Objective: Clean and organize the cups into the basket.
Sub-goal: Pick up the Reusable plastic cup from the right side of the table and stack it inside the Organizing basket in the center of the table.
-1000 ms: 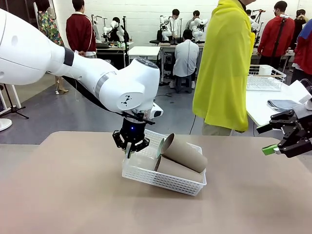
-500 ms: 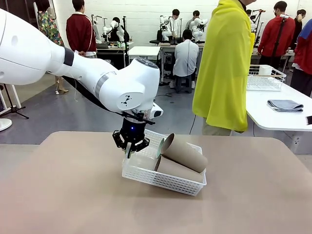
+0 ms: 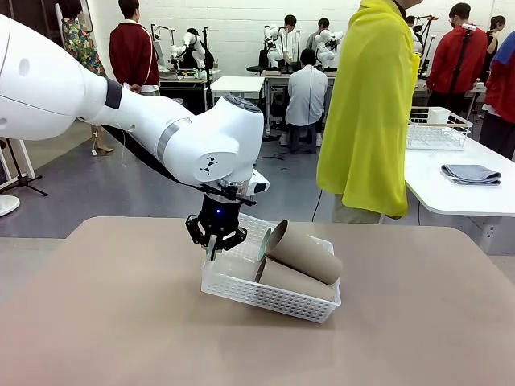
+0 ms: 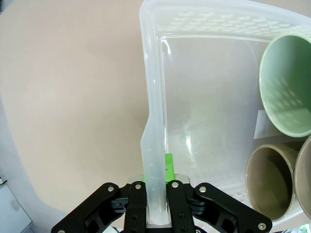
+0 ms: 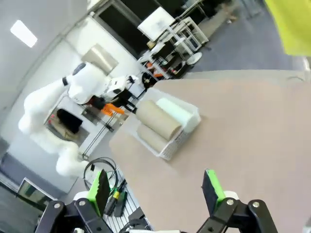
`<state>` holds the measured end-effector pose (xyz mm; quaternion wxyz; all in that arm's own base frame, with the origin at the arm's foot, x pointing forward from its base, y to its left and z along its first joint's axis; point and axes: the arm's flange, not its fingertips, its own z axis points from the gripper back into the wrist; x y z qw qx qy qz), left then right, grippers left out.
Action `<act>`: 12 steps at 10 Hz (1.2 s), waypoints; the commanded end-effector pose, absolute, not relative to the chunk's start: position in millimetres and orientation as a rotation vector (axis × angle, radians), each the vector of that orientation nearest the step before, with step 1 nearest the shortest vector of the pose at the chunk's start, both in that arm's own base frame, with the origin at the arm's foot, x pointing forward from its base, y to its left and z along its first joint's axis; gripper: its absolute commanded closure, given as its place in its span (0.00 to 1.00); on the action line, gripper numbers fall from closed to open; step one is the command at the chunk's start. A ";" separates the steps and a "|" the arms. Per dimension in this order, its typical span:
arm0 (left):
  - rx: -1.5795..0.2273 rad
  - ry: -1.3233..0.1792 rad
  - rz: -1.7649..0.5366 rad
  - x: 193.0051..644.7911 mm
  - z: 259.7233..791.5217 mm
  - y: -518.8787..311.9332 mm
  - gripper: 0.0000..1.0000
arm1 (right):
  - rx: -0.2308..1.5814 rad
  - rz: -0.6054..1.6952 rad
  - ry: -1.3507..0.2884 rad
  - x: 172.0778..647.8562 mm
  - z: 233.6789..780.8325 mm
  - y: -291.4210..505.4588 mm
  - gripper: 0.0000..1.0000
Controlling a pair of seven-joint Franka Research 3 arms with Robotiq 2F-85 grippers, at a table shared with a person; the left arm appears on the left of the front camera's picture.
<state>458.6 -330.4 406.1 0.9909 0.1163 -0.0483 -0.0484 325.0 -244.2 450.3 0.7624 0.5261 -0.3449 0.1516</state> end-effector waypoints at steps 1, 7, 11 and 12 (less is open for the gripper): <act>0.241 -0.105 -0.105 456.1 404.9 -330.3 1.00 | 1.211 0.234 -0.619 321.1 437.9 -244.9 0.00; 0.241 -0.105 -0.105 456.1 404.9 -330.3 1.00 | 1.341 0.243 -0.453 295.5 422.7 -237.7 0.00; 0.241 -0.105 -0.105 456.1 404.9 -330.3 1.00 | 1.341 0.243 -0.453 295.5 422.7 -237.7 0.00; 0.241 -0.105 -0.105 456.1 404.9 -330.3 1.00 | 1.341 0.243 -0.453 295.5 422.7 -237.7 0.00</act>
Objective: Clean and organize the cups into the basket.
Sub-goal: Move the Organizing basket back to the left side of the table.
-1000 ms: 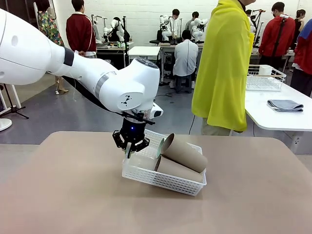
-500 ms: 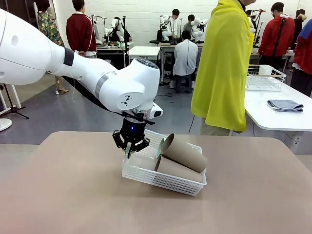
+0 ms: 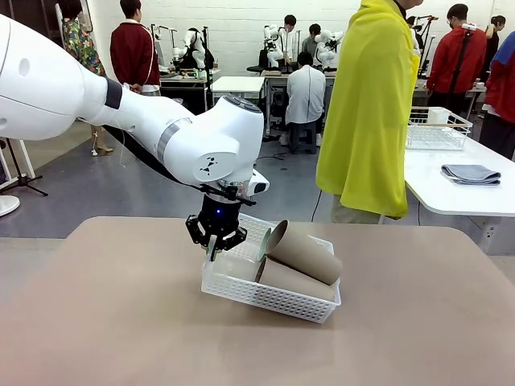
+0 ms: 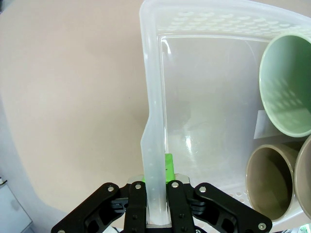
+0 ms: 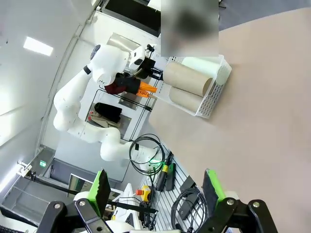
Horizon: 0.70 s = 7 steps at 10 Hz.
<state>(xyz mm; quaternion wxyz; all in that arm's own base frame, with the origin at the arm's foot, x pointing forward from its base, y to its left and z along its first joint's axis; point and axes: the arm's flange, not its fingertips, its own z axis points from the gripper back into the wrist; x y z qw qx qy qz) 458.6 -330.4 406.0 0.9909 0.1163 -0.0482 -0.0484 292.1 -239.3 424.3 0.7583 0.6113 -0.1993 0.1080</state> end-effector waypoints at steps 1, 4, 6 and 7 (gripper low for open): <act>0.241 -0.105 -0.105 456.1 404.9 -330.3 1.00 | 1.341 0.243 -0.453 295.5 422.7 -237.7 0.00; 0.241 -0.105 -0.105 456.1 404.9 -330.3 1.00 | 1.341 0.243 -0.453 295.5 422.7 -237.7 0.00; 0.244 -0.079 -0.073 460.9 411.1 -313.0 0.94 | 1.341 0.243 -0.453 295.5 422.7 -237.7 0.00; 0.247 -0.065 -0.033 457.5 412.9 -290.2 0.94 | 1.341 0.243 -0.453 295.5 422.7 -237.7 0.00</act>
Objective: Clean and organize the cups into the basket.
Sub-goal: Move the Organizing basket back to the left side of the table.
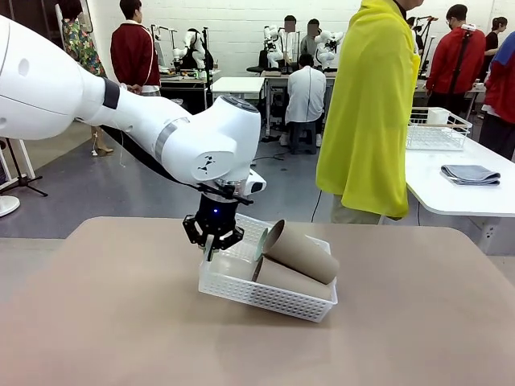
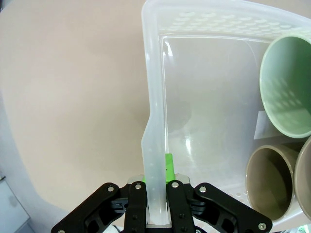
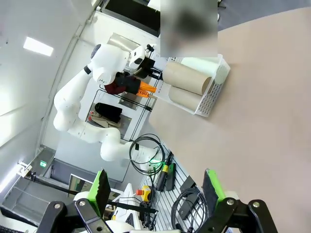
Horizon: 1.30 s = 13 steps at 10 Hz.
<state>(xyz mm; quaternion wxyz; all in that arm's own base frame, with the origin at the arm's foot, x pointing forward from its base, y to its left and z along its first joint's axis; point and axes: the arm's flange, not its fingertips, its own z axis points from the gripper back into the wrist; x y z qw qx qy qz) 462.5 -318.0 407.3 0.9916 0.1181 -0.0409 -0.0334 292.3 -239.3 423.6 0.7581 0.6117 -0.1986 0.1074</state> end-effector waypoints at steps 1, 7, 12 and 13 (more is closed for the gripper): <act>0.288 -0.078 0.013 457.2 409.6 -265.9 0.94 | 1.341 0.243 -0.453 295.5 422.7 -237.7 0.00; 0.246 -0.021 0.041 437.6 400.1 -123.2 0.94 | 1.341 0.243 -0.453 295.5 422.7 -237.7 0.00; 0.239 0.028 0.118 431.3 409.8 -4.9 0.94 | 1.341 0.243 -0.453 295.5 422.7 -237.7 0.00; 0.225 0.039 0.141 432.7 408.2 16.4 0.94 | 1.341 0.243 -0.453 295.5 422.7 -237.7 0.00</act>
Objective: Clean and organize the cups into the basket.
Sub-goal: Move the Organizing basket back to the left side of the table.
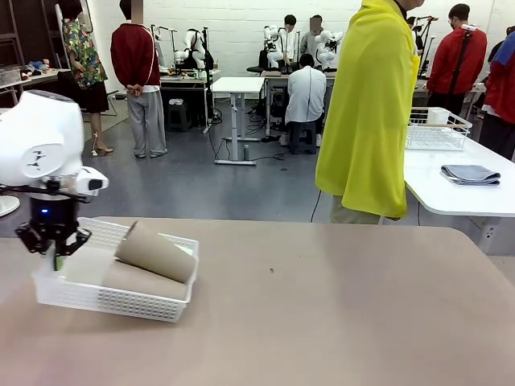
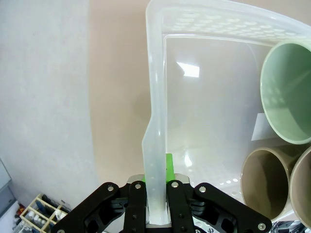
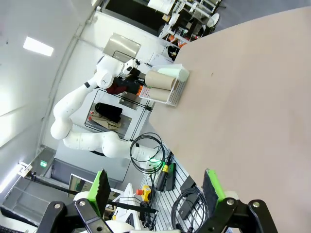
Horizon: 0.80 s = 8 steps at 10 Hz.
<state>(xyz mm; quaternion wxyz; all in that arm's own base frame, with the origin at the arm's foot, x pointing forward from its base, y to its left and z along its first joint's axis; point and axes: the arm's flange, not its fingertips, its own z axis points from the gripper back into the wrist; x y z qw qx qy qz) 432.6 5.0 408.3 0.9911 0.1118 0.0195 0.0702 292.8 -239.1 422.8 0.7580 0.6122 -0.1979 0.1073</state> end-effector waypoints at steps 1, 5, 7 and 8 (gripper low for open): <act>0.231 0.033 0.166 430.8 410.4 36.0 0.94 | 1.341 0.243 -0.453 295.5 422.7 -237.7 0.00; 0.253 0.006 0.237 429.4 419.5 85.9 0.94 | 1.341 0.243 -0.453 295.5 422.7 -237.7 0.00; 0.252 -0.026 0.206 438.9 411.5 86.0 0.94 | 1.341 0.243 -0.453 295.5 422.7 -237.7 0.00; 0.253 -0.012 0.237 446.9 400.9 87.1 0.94 | 1.341 0.243 -0.453 295.5 422.7 -237.7 0.00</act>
